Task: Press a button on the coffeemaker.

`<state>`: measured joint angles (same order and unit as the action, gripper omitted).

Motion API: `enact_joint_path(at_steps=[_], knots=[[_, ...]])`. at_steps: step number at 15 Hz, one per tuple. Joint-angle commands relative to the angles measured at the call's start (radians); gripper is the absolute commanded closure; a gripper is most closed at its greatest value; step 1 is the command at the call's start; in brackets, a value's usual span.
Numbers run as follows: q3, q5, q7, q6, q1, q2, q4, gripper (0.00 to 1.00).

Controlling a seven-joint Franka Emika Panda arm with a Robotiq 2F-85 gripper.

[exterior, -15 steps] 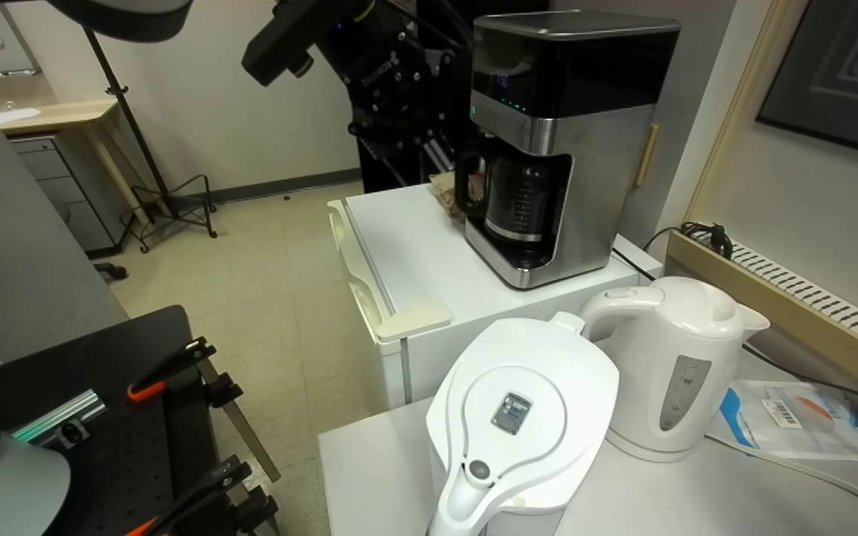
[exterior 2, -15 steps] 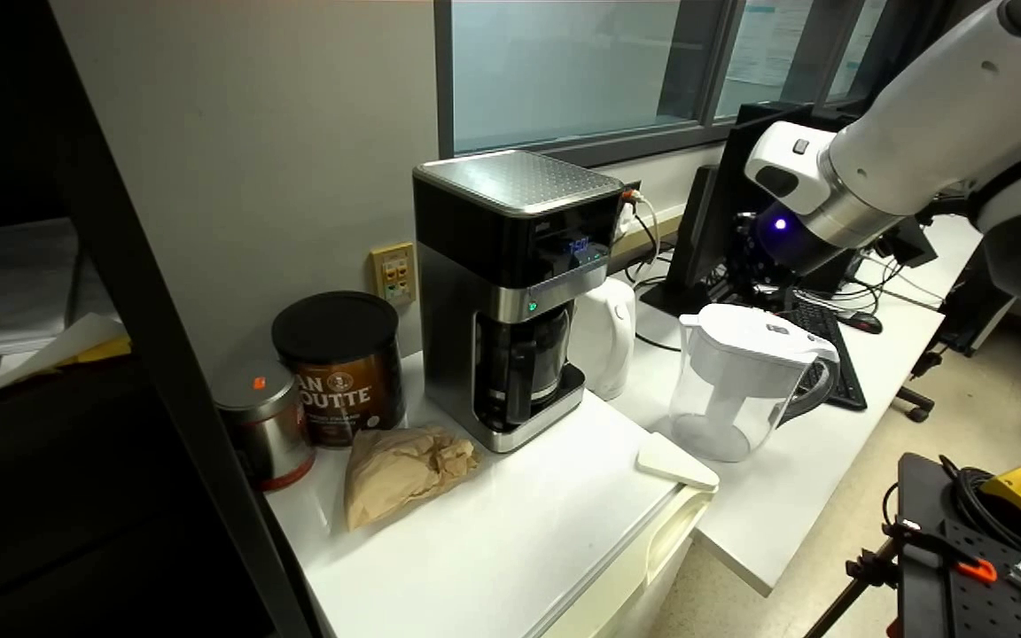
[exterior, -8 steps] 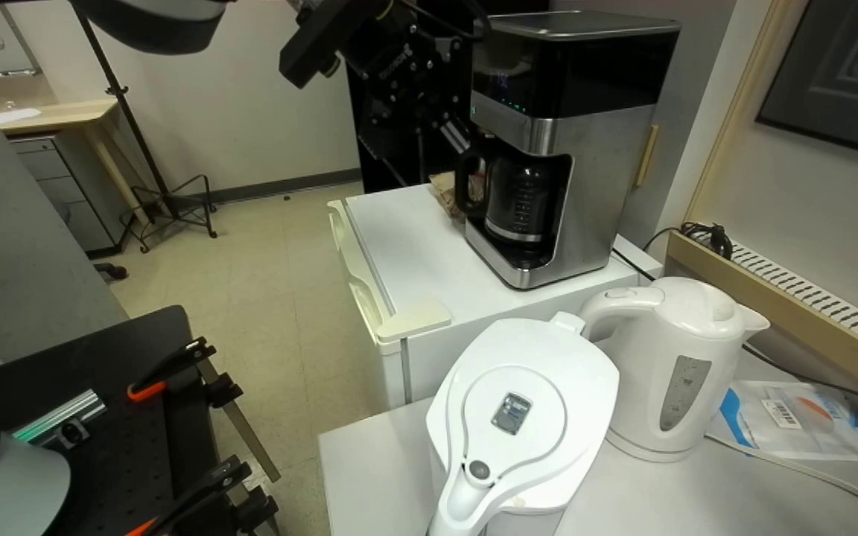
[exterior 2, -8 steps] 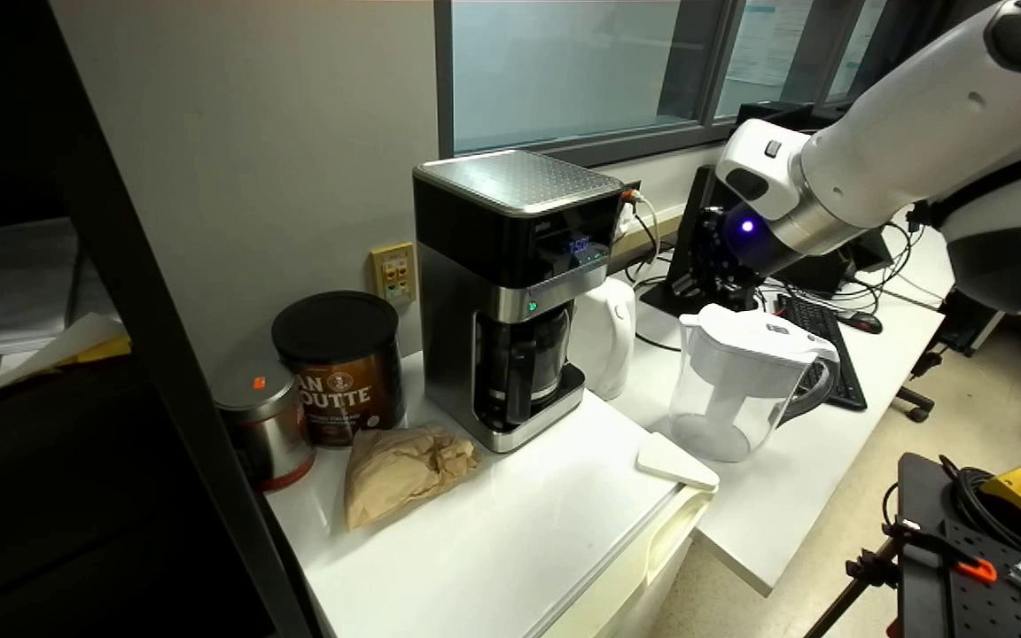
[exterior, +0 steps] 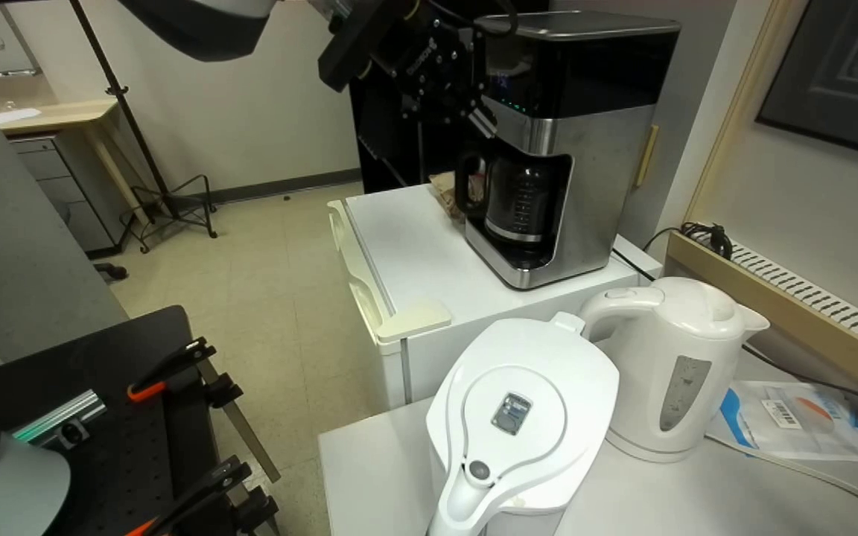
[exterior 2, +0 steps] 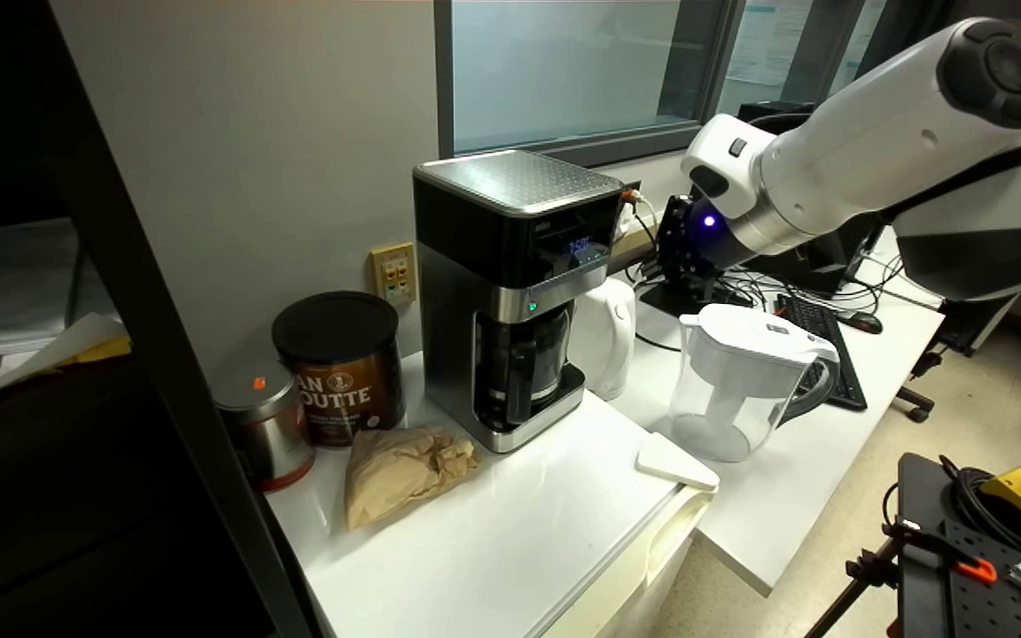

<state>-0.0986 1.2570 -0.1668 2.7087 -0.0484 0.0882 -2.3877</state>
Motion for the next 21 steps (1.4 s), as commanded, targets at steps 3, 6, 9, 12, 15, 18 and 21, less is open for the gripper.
enact_joint_path(at_steps=[3,6,9,12,15,18,21], knots=[[-0.001,0.127,-0.126,0.017,-0.002,-0.082,0.085,1.0],[0.0,0.18,-0.175,0.02,-0.001,-0.103,0.106,1.0],[0.0,0.229,-0.221,0.022,0.0,-0.117,0.123,1.0],[0.001,0.283,-0.266,0.025,0.001,-0.126,0.136,1.0],[0.001,0.337,-0.309,0.037,0.0,-0.133,0.15,1.0],[0.001,0.381,-0.345,0.047,0.0,-0.142,0.156,1.0],[0.002,0.414,-0.374,0.054,-0.001,-0.148,0.16,1.0]])
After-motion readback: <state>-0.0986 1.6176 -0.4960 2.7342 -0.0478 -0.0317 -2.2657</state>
